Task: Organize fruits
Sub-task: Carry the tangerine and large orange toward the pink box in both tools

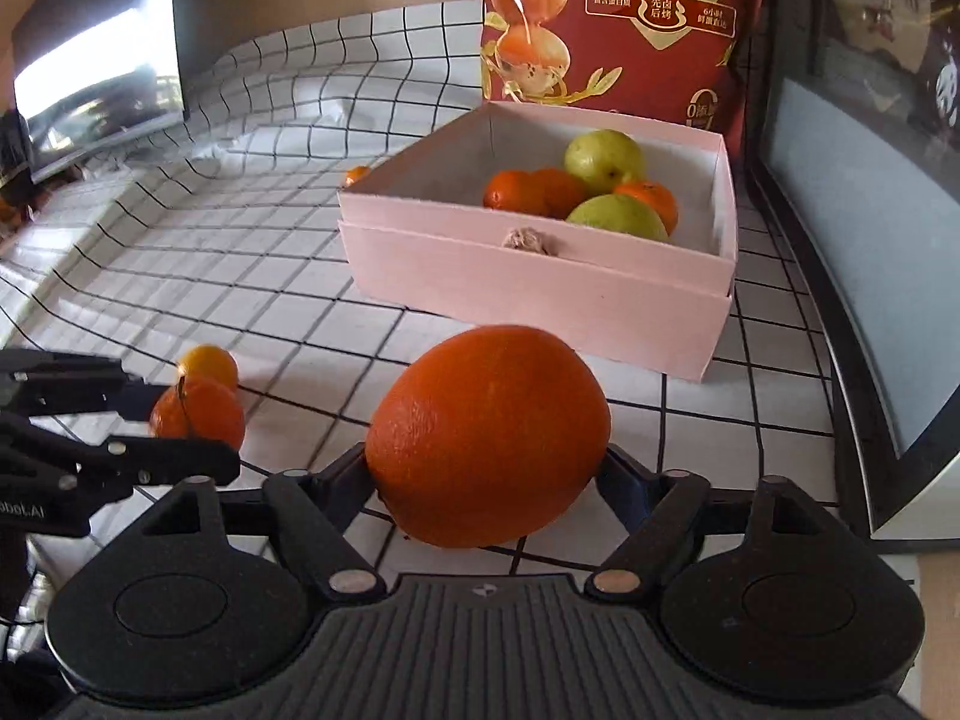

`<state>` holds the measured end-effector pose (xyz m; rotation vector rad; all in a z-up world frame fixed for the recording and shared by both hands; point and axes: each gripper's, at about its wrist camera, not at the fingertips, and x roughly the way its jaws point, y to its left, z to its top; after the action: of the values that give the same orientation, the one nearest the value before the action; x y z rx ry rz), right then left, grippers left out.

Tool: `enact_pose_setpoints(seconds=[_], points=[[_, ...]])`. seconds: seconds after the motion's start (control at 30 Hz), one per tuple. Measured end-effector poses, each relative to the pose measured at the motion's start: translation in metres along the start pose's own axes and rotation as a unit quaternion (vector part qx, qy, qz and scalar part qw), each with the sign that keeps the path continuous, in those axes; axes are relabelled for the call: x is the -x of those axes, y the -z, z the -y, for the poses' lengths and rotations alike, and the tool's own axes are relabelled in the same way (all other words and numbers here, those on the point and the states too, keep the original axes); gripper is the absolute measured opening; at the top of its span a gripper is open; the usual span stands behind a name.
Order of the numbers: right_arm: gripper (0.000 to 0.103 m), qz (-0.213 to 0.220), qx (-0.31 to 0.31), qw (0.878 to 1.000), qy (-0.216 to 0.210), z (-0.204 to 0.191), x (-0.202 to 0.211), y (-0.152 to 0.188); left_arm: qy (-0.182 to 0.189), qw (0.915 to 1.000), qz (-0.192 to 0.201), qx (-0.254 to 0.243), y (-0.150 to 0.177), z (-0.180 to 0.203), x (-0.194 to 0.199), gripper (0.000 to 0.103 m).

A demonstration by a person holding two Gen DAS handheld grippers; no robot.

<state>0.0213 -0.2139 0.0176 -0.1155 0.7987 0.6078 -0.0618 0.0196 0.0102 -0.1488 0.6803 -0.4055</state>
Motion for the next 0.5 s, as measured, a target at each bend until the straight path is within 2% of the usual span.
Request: enact_pose_setpoints(seconds=[0.23,0.4,0.5], points=[[0.092,0.003,0.013,1.000,0.018,-0.006,-0.007,0.008,-0.023,0.9997,0.012,-0.003,-0.009,-0.007,-0.017,0.051],[0.099,0.012,0.011,1.000,0.020,-0.009,-0.010,0.011,-0.018,0.9996,0.019,0.013,-0.009,-0.012,-0.017,0.051],[0.103,0.017,0.004,0.999,0.027,-0.009,-0.011,0.013,-0.030,0.9994,0.020,0.003,-0.008,-0.007,-0.017,0.051]])
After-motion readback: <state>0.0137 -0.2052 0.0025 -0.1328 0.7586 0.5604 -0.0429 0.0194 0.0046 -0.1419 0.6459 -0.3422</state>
